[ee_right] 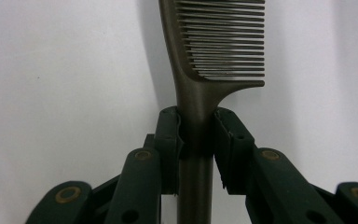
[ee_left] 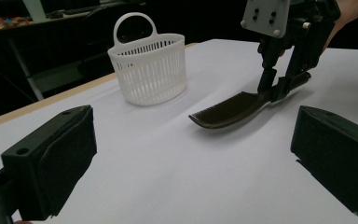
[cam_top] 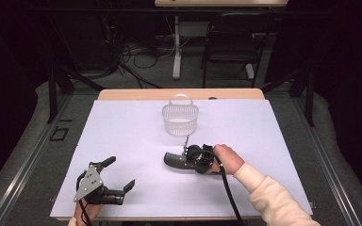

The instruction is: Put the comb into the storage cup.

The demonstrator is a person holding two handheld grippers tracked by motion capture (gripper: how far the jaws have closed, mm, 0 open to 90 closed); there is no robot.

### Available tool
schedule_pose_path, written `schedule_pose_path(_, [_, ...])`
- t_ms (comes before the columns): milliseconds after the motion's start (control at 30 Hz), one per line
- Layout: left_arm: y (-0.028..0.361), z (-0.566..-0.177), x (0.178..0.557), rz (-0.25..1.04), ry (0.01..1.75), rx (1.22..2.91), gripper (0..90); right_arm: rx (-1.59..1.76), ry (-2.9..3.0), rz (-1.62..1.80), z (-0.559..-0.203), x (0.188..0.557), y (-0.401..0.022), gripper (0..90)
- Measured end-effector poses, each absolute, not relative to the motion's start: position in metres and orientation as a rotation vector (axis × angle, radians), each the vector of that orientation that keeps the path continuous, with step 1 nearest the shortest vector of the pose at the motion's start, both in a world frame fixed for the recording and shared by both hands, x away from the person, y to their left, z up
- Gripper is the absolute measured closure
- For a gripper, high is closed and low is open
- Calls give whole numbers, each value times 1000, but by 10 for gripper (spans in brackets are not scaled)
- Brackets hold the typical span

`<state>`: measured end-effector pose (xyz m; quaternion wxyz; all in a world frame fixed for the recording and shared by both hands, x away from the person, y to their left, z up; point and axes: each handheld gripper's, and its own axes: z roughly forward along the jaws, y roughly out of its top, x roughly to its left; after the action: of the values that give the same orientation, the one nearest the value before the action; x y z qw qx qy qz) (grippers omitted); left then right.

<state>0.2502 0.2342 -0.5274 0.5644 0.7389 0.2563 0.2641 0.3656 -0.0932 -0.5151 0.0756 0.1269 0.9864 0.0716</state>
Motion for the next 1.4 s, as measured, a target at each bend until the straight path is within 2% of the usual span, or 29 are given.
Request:
schedule_pose_path(900, [234, -528, 250, 623, 605, 1741, 1, 517, 2877, 491, -489, 363, -123, 726])
schedule_pose_path(1400, [234, -528, 251, 621, 607, 1740, 1, 600, 2819, 652, -485, 359, -145, 726])
